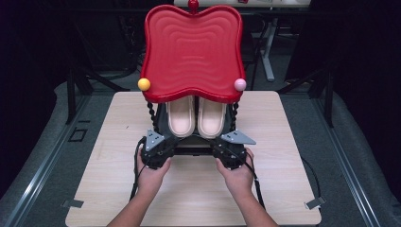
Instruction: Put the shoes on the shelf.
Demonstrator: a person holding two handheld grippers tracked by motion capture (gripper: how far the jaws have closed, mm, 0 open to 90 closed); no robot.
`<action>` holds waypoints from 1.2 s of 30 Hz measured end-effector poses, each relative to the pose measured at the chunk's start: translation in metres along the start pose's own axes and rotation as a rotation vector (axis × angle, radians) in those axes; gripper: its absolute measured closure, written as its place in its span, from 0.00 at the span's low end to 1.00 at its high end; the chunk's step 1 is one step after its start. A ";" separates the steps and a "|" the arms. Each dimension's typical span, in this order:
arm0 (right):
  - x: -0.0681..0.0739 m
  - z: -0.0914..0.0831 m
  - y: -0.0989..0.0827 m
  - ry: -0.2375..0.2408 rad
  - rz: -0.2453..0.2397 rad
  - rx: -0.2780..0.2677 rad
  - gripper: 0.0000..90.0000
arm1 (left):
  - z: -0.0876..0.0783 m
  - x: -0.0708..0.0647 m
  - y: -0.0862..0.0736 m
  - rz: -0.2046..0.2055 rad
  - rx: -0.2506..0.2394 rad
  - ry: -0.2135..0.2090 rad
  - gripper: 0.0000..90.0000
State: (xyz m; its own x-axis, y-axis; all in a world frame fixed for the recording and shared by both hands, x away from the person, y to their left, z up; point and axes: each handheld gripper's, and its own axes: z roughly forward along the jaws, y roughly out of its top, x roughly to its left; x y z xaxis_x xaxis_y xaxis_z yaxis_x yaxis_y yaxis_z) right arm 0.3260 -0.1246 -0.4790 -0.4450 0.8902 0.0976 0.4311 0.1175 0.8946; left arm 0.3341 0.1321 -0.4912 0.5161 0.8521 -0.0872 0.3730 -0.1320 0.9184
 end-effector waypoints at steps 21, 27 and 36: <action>-0.014 0.011 0.017 -0.075 0.064 -0.070 0.56 | 0.015 0.007 0.023 0.008 -0.040 0.080 0.51; -0.016 0.017 0.016 -0.061 0.093 -0.069 0.54 | 0.022 0.010 0.023 -0.014 -0.053 0.083 0.49; -0.018 0.024 0.016 -0.070 0.088 -0.073 0.54 | 0.029 0.011 0.021 -0.007 -0.060 0.097 0.51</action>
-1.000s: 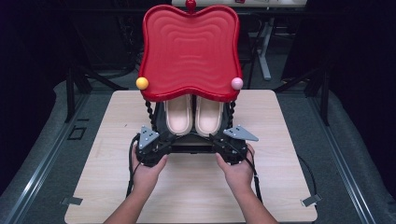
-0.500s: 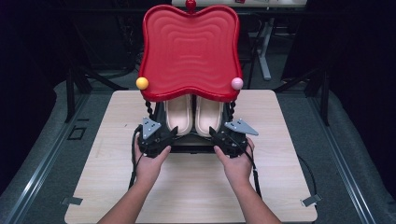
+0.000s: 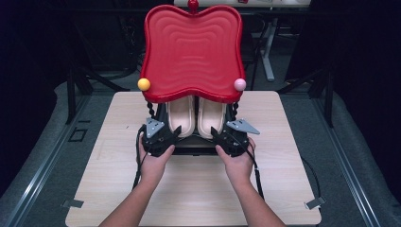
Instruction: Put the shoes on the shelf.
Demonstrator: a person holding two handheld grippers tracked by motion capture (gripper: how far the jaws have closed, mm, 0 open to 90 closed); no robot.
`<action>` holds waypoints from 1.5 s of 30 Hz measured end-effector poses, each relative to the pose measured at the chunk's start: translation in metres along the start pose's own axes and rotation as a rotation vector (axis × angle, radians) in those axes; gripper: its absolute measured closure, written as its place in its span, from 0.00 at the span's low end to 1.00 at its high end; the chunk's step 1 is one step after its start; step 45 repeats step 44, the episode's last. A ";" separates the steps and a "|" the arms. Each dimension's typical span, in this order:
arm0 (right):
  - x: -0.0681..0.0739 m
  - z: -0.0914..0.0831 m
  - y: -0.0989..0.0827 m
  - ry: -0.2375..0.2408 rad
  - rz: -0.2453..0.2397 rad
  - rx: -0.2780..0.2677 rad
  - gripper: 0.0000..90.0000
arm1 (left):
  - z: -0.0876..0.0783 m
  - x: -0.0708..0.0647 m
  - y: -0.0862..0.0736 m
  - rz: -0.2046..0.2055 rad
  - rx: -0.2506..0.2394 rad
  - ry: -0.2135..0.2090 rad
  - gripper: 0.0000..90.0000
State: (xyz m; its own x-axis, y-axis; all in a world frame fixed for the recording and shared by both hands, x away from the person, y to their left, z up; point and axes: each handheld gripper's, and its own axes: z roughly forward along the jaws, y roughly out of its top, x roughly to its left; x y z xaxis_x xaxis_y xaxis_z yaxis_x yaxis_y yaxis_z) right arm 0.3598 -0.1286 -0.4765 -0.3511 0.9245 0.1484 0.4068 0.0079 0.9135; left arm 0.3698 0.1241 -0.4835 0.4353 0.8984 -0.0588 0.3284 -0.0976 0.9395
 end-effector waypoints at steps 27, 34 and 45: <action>0.002 0.008 0.003 0.000 -0.025 0.002 0.57 | 0.006 0.003 0.005 0.058 0.022 0.028 0.59; 0.004 0.000 0.004 0.005 -0.044 0.008 0.56 | -0.004 0.003 0.004 0.040 0.015 0.000 0.50; 0.005 -0.046 -0.008 0.003 -0.190 -0.034 0.52 | -0.046 0.009 -0.009 0.069 -0.001 -0.045 0.48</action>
